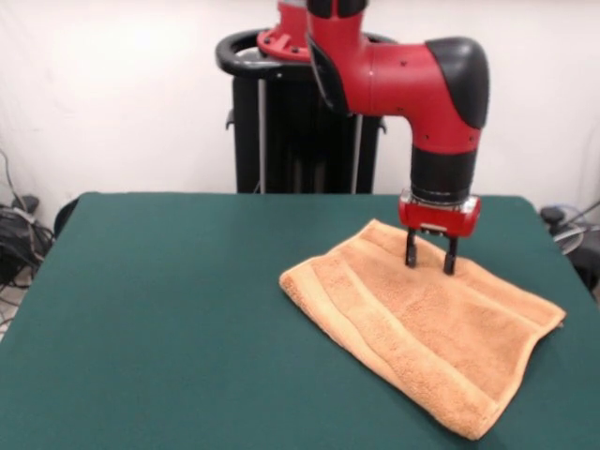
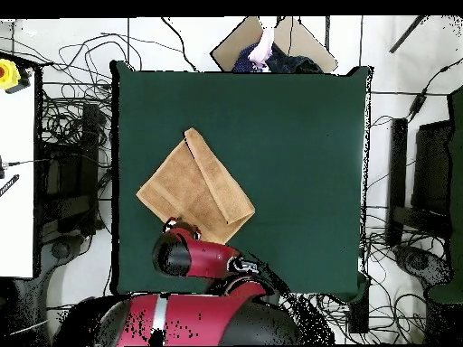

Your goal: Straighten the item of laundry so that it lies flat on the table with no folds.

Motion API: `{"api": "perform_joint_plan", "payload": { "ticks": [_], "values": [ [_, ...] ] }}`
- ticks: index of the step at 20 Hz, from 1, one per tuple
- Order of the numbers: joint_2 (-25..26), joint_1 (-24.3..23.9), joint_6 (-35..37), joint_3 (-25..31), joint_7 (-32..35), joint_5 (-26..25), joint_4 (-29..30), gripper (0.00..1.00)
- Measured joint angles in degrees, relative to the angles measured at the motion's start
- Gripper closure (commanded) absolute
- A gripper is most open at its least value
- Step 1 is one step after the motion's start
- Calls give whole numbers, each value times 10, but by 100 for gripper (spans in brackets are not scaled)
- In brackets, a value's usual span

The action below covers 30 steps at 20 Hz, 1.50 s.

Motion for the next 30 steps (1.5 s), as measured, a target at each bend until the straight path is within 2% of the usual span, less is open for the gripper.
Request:
{"api": "perform_joint_plan", "payload": {
  "ticks": [13,23,30],
  "values": [
    [-16,-19,39,15,0,-6,0,0],
    [-79,-19,142,15,0,-6,2,0],
    [-98,-20,160,12,0,-6,-1,0]
  ]
}}
